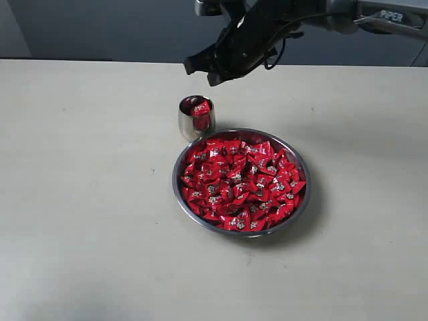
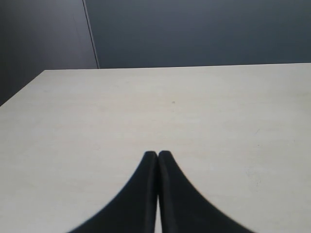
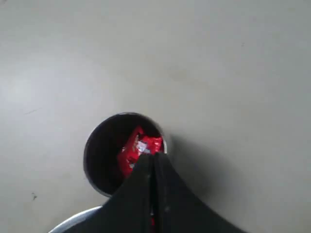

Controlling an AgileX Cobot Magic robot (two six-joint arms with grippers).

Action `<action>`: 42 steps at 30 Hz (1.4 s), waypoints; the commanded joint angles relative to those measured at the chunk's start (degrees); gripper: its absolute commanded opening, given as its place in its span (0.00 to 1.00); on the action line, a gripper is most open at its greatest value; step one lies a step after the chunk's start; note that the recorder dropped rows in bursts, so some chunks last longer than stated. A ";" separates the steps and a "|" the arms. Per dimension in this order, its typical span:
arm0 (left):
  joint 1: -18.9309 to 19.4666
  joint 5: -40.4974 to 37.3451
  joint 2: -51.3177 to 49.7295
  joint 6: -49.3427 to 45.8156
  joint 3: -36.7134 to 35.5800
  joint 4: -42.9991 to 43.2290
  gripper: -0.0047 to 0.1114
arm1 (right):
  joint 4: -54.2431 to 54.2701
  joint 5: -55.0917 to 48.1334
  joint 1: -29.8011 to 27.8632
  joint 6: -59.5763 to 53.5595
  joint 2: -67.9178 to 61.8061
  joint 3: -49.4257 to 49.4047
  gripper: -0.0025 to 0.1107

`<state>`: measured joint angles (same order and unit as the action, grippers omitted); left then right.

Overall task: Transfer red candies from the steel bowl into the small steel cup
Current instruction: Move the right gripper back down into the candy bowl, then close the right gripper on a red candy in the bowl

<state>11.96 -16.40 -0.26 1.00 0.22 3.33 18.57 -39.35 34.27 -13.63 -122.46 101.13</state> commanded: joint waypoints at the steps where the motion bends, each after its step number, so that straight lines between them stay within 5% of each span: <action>1: -0.31 0.10 0.26 0.15 -0.22 0.33 0.04 | -3.61 7.81 -0.62 1.65 6.53 -10.98 0.02; 12: -0.31 0.10 0.26 0.15 -0.22 0.33 0.04 | -3.96 15.96 -4.55 1.92 18.87 -32.73 0.02; 36: -0.31 0.10 0.26 0.15 -0.22 0.33 0.04 | 0.09 10.06 -0.55 -1.35 14.23 -34.50 0.02; 42: -0.31 0.10 0.26 0.15 -0.22 0.33 0.04 | 1.33 10.10 -0.55 -1.35 14.23 -34.50 0.21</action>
<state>11.96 -16.40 -0.26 1.00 0.22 3.33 19.31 -29.17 33.73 -14.61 -108.26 66.72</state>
